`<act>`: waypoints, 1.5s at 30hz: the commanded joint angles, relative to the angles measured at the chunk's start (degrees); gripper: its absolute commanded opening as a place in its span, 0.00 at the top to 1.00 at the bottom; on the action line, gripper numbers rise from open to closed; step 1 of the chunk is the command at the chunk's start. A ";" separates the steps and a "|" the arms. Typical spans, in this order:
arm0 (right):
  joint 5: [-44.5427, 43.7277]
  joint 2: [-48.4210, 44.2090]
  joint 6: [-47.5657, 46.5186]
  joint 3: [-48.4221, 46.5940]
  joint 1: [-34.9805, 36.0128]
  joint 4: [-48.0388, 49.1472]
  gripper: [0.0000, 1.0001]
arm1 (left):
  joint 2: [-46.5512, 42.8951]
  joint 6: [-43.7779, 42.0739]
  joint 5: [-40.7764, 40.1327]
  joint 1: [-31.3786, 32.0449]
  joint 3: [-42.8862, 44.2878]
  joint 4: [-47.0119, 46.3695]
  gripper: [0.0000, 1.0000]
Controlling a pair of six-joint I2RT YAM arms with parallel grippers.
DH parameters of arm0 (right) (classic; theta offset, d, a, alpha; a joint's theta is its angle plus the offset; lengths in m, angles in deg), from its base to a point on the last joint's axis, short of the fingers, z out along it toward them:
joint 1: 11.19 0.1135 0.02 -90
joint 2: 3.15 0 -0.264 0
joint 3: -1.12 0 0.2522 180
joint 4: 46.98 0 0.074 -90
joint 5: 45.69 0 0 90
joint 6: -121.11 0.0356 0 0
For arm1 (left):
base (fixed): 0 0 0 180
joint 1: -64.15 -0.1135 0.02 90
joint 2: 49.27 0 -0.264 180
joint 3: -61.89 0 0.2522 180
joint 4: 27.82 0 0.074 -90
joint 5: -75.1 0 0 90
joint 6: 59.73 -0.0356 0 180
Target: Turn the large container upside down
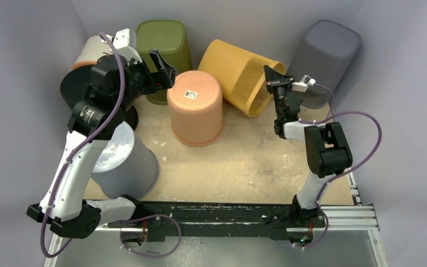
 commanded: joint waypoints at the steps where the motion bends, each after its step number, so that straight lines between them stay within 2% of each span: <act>1: 5.92 3.18 12.08 -3.88 -3.15 36.28 1.00 | 2.25 -1.45 2.10 -0.09 2.62 -1.15 0.11; 4: 6.61 6.44 16.27 -6.42 -4.58 42.10 1.00 | 3.66 -1.35 2.46 -0.08 2.87 -1.86 0.11; 11: 12.40 6.33 17.04 -15.87 -6.09 42.29 1.00 | 5.47 -0.48 2.75 -0.07 2.75 -3.05 0.11; 15: 14.13 9.54 18.73 -21.64 -6.84 42.24 1.00 | 6.38 -0.22 2.53 -0.09 2.79 -3.70 0.11; 18: 15.40 13.16 21.72 -22.69 -6.85 42.39 1.00 | 6.99 0.14 2.44 -0.05 2.72 -4.13 0.11; 23: 17.78 17.45 21.54 -21.02 -7.47 42.38 1.00 | 7.84 0.10 1.96 -0.08 2.93 -4.05 0.11; 28: 19.76 18.42 21.61 -16.18 -8.63 42.40 1.00 | 8.24 0.02 1.49 -0.07 2.95 -4.16 0.11; 36: 24.91 14.59 22.26 1.89 -14.71 42.38 1.00 | 9.32 -0.45 2.44 -0.09 2.53 -4.72 0.11; 45: 29.87 9.71 22.11 15.36 -20.33 42.28 1.00 | 11.33 -1.00 4.48 -0.09 3.87 -4.72 0.11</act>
